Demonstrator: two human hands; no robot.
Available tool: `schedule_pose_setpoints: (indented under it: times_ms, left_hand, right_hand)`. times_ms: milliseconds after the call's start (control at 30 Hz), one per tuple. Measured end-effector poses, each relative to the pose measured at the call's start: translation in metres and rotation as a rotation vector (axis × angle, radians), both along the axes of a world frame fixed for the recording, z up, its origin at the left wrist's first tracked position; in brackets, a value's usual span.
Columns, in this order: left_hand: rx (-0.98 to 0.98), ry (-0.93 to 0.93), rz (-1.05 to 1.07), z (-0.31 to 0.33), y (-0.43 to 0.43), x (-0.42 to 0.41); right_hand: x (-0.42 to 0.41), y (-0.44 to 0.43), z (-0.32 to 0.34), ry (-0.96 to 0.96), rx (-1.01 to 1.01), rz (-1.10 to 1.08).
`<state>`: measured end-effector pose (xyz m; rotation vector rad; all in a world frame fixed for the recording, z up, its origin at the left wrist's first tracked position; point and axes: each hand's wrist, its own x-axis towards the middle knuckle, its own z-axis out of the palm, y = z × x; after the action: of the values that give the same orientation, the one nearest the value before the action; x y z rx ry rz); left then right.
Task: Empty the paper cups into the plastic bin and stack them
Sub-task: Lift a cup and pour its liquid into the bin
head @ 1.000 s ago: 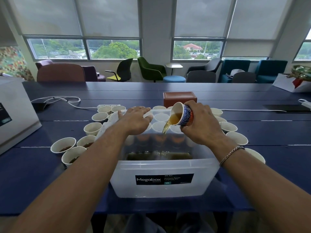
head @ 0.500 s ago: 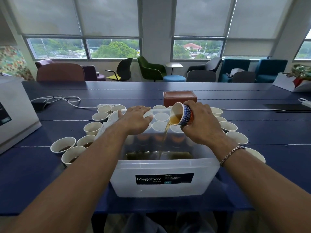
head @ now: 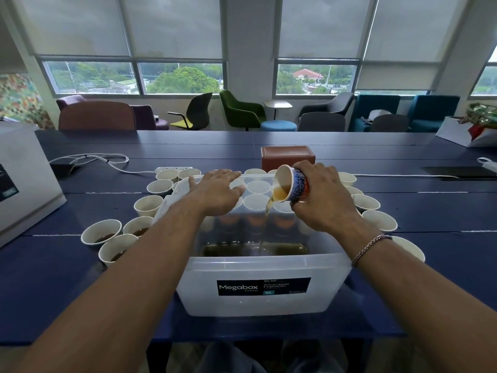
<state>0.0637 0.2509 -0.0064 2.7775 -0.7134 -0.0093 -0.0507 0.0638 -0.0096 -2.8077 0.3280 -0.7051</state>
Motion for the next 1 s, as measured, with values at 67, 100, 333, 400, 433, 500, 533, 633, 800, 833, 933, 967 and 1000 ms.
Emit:
schedule_pose_setpoints:
  times_ms: [67,100,333,400,433,500,533,633,800,833,933,967,1000]
  left_hand:
    - [-0.006,-0.002,-0.001,0.0003,0.0001,-0.0003]
    - [-0.008,-0.001,-0.002,0.0003,0.0002,-0.0002]
    - [-0.007,0.003,-0.006,0.0011,0.0002,-0.0010]
    - [-0.006,0.005,-0.005,0.0012,0.0004,-0.0011]
    - [-0.005,0.005,-0.006,0.0011,0.0006,-0.0009]
    - [-0.003,0.006,-0.007,0.0010,0.0008,-0.0011]
    - [-0.001,0.006,-0.007,0.0012,0.0007,-0.0014]
    - [0.005,0.007,-0.010,0.0020,0.0006,-0.0018]
    - [0.005,0.013,-0.012,0.0014,0.0010,0.0001]
    - [0.006,0.012,-0.011,0.0011,0.0008,0.0003]
    - [0.007,0.011,-0.009,0.0008,0.0005,0.0006]
    - [0.008,0.011,-0.009,0.0011,0.0006,0.0002]
    - [0.008,0.012,-0.008,0.0014,0.0008,-0.0001]
  right_hand:
    - [-0.0001,-0.0005,-0.0002,-0.001,-0.003,-0.003]
    - [0.0000,-0.0007,-0.0002,-0.004,-0.004,-0.005]
    - [-0.0005,0.0002,0.0005,-0.017,-0.022,-0.009]
    - [-0.0005,0.0005,0.0011,-0.032,-0.028,-0.017]
    - [-0.0002,0.0008,0.0012,-0.039,-0.033,-0.021]
    - [0.0001,0.0010,0.0011,-0.051,-0.040,-0.027]
    - [0.0002,0.0010,0.0011,-0.055,-0.042,-0.029]
    - [0.0002,0.0010,0.0010,-0.062,-0.043,-0.028]
    - [0.0006,0.0018,0.0004,-0.089,-0.051,-0.031]
    - [0.0008,0.0017,0.0001,-0.091,-0.056,-0.032]
    - [0.0009,0.0017,-0.0001,-0.100,-0.076,-0.034]
    - [0.0007,0.0020,0.0000,-0.104,-0.085,-0.033]
    - [0.0005,0.0022,0.0003,-0.107,-0.094,-0.031]
